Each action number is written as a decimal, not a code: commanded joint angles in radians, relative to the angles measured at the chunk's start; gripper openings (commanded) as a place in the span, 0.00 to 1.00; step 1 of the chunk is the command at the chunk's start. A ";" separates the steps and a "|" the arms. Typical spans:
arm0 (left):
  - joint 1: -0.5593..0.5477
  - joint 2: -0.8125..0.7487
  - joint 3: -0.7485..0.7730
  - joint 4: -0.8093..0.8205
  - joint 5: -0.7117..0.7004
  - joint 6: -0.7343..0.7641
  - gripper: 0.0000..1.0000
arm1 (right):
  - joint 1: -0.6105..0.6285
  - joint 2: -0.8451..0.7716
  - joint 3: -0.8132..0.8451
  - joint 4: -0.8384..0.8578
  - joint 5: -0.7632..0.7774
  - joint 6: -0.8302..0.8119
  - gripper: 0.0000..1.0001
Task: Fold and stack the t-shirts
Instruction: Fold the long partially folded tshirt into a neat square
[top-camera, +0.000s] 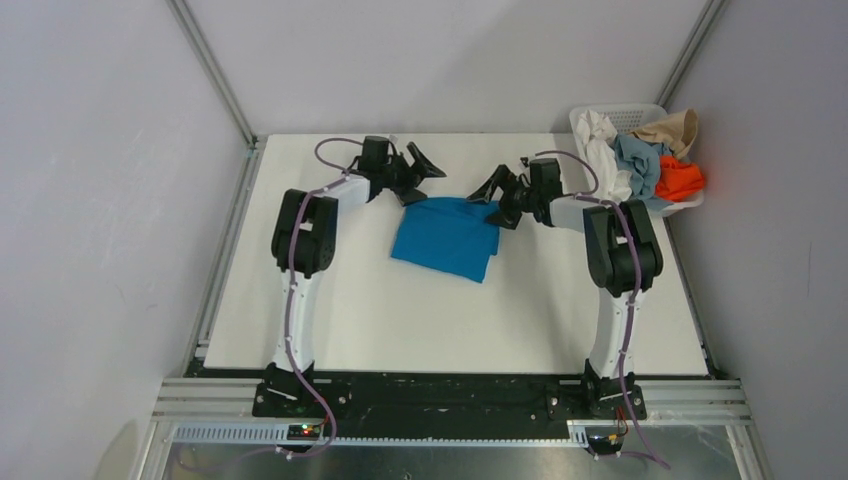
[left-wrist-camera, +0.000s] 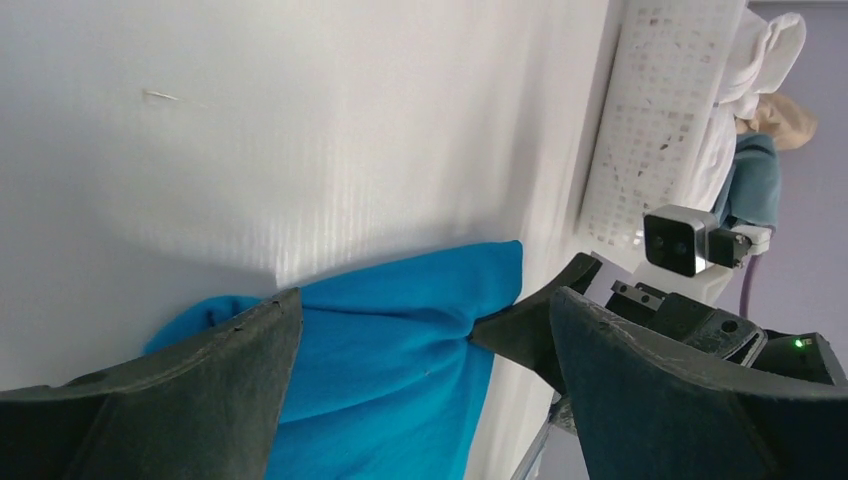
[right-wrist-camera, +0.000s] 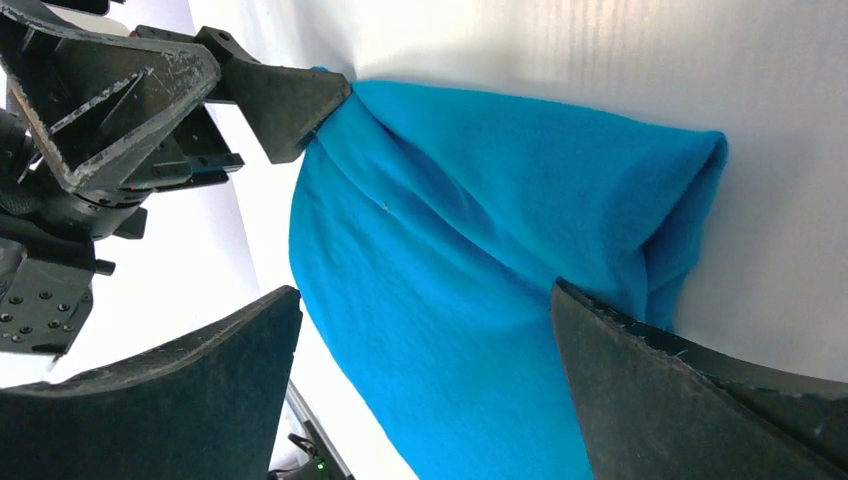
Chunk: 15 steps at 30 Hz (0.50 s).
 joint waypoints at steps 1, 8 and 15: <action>0.035 -0.073 -0.018 -0.035 -0.055 0.032 1.00 | -0.051 -0.110 -0.015 -0.115 0.059 -0.108 0.99; 0.032 -0.479 -0.202 -0.122 -0.329 0.219 1.00 | 0.001 -0.426 -0.085 -0.360 0.331 -0.216 0.99; 0.023 -0.526 -0.382 -0.187 -0.360 0.269 1.00 | 0.081 -0.739 -0.456 -0.344 0.503 -0.120 0.99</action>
